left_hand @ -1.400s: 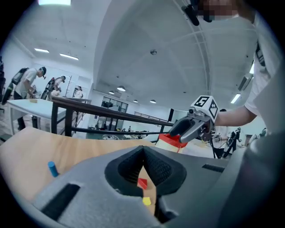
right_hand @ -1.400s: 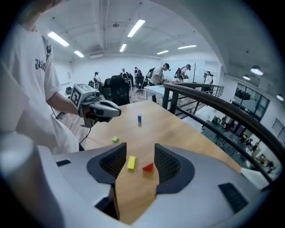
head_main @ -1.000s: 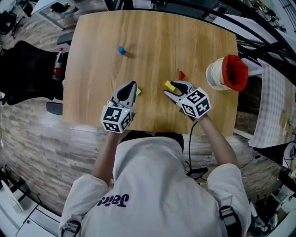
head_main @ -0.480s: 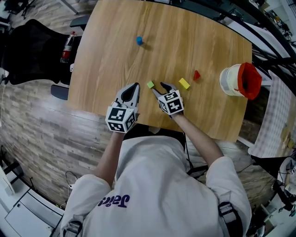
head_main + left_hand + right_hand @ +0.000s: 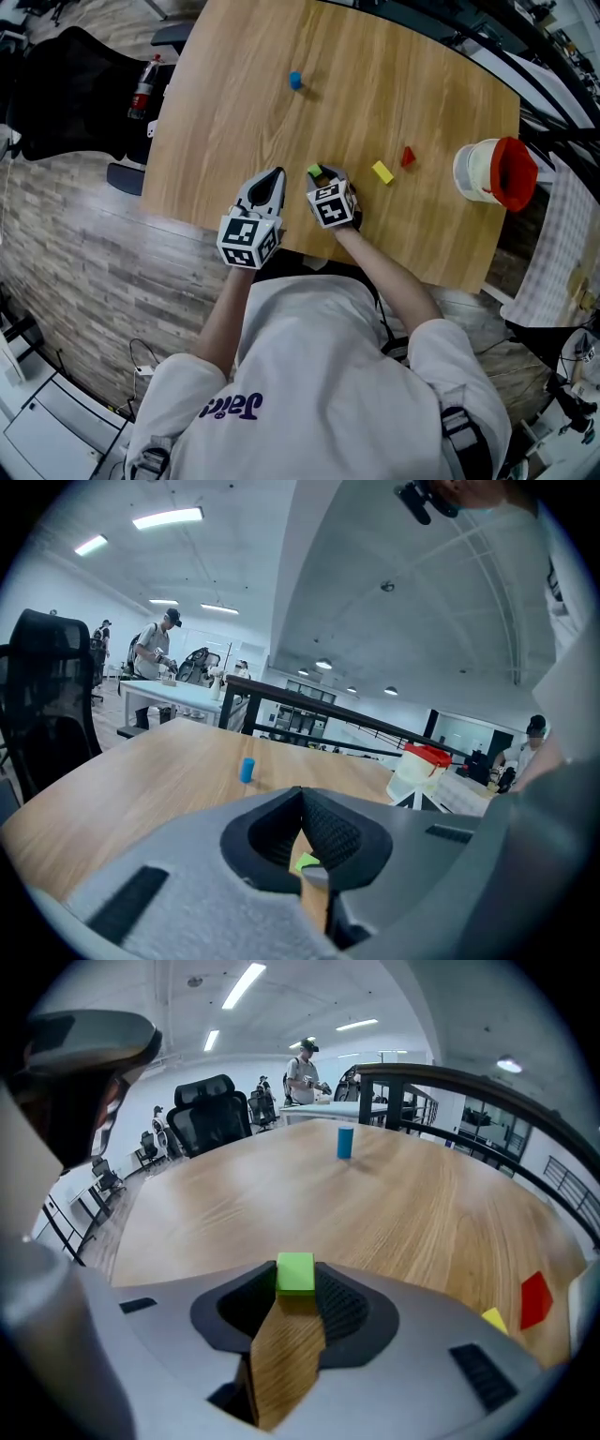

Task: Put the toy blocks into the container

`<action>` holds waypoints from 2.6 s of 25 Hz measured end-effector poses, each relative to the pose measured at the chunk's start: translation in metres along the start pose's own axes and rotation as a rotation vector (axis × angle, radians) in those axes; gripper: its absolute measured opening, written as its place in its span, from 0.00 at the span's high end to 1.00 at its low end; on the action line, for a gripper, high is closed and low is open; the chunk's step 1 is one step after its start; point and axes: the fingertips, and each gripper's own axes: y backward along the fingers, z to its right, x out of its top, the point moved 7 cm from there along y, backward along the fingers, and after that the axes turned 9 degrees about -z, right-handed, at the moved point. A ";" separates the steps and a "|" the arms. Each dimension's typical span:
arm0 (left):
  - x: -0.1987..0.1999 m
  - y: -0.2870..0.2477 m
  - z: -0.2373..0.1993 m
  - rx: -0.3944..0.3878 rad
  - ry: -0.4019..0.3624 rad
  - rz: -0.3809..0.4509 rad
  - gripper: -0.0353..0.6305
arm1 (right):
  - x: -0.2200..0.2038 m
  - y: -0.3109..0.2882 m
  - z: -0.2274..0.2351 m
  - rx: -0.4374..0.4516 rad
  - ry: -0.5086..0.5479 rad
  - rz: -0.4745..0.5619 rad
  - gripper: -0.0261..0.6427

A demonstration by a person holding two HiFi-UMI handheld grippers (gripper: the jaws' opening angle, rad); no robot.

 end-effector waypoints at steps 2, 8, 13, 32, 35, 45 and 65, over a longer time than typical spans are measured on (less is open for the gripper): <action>0.001 -0.001 -0.001 0.008 -0.009 -0.001 0.94 | 0.000 0.001 0.001 -0.001 -0.005 -0.004 0.76; 0.010 -0.010 0.003 -0.014 -0.018 0.002 0.94 | 0.010 0.028 0.007 -0.001 -0.019 0.054 0.76; 0.021 -0.026 0.012 -0.043 -0.019 0.007 0.94 | 0.016 0.068 0.024 0.006 -0.081 0.162 0.76; 0.081 -0.130 0.154 -0.418 -0.239 -0.038 0.94 | -0.058 0.286 0.190 -0.343 -0.303 0.389 0.76; 0.088 -0.145 0.181 -0.470 -0.278 -0.042 0.94 | -0.084 0.308 0.218 -0.404 -0.272 0.336 0.76; 0.098 -0.180 0.233 -0.545 -0.319 -0.061 0.94 | -0.123 0.381 0.307 -0.469 -0.094 0.162 0.76; 0.093 -0.183 0.227 -0.524 -0.287 -0.095 0.94 | -0.105 0.285 0.381 -0.228 0.491 -0.425 0.76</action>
